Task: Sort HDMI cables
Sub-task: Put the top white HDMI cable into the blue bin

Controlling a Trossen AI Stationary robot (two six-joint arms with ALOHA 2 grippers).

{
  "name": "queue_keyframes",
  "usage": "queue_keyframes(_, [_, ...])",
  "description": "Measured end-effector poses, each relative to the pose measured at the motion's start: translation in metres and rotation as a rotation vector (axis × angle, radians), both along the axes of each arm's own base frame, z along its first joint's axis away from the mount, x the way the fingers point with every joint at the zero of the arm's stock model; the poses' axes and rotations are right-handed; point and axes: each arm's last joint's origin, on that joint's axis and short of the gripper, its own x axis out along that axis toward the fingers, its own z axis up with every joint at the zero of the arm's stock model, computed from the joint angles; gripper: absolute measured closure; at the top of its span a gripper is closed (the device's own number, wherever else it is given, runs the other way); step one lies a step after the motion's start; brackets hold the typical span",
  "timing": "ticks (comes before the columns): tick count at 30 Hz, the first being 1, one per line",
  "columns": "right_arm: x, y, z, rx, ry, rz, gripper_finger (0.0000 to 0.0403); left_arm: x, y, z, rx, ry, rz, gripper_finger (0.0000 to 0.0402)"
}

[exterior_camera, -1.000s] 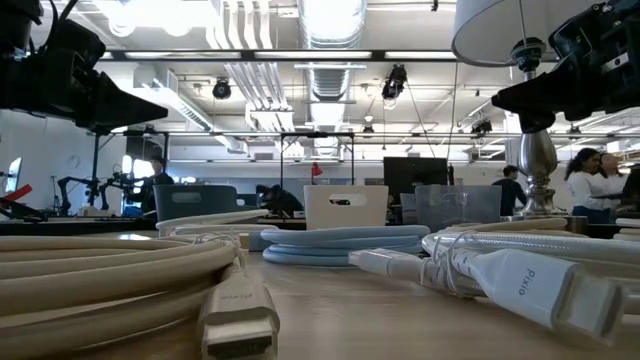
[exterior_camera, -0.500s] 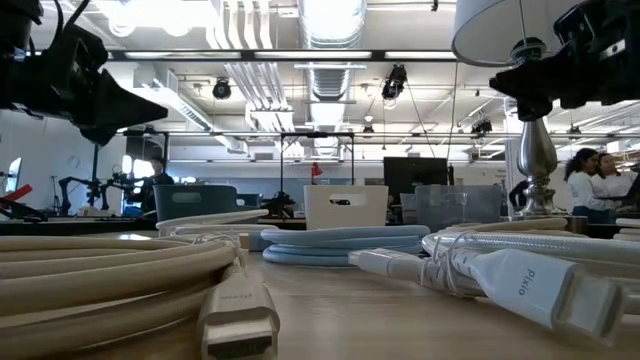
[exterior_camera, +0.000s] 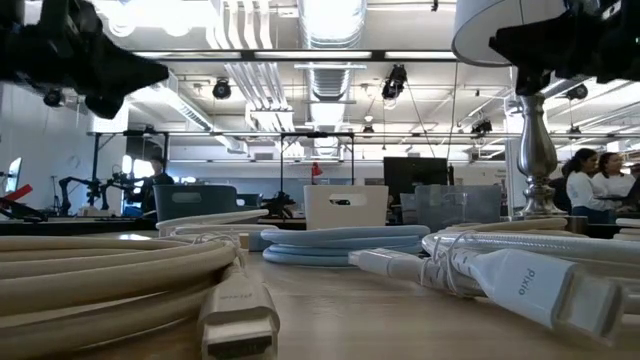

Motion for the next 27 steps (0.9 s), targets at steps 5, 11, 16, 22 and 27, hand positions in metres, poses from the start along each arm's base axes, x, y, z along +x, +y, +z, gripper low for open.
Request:
queue_keyframes(5, [0.007, 0.001, 0.017, -0.035, 0.035, -0.005, 0.0281, 0.001, 0.0, 0.021, 0.039, -0.021, 0.002, 0.0271])
queue_keyframes(11, [0.023, 0.003, 0.038, -0.045, 0.145, -0.003, 0.0245, 0.002, -0.001, 0.048, 0.068, -0.022, 0.003, 0.0227])
queue_keyframes(16, [0.038, 0.005, 0.058, -0.022, 0.214, -0.001, 0.0237, 0.005, -0.001, 0.073, 0.078, 0.019, 0.001, 0.0223])
queue_keyframes(22, [0.055, 0.006, 0.075, -0.035, 0.292, -0.03, 0.0236, 0.018, -0.005, 0.105, 0.097, 0.102, -0.002, 0.0224])
queue_keyframes(27, [0.065, 0.006, 0.082, -0.039, 0.354, -0.054, 0.0236, 0.037, -0.01, 0.118, 0.131, 0.206, -0.028, 0.023])
